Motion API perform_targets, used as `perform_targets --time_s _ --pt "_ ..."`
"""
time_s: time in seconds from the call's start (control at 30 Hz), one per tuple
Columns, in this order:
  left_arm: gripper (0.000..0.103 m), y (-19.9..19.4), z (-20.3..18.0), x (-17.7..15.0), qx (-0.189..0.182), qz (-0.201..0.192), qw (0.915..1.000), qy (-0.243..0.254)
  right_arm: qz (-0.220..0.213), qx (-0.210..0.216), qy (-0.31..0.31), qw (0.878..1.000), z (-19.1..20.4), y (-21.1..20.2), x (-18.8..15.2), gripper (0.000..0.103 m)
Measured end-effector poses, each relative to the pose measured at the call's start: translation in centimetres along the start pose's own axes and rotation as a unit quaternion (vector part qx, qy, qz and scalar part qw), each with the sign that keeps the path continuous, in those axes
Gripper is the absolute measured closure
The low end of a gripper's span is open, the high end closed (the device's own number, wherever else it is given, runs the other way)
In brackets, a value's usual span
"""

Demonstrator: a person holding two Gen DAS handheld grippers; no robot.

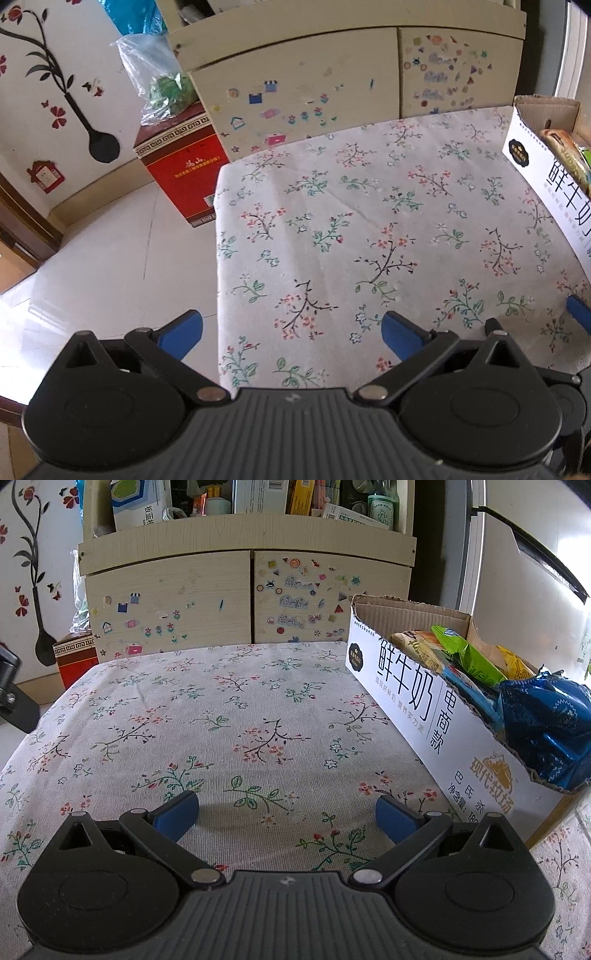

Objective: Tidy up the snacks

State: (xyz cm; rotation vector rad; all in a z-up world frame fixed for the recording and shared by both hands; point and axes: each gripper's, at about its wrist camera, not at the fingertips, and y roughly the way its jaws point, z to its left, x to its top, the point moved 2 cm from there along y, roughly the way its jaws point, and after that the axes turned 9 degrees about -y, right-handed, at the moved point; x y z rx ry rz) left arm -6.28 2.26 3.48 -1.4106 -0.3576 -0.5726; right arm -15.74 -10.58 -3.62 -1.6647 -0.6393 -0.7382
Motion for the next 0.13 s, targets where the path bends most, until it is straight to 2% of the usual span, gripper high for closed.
perform_targets --time_s 0.13 --pt "0.001 0.61 -0.50 -0.14 0.002 -0.001 1.0000 0.006 0.000 0.000 0.000 1.000 0.00 0.00 0.00 0.000"
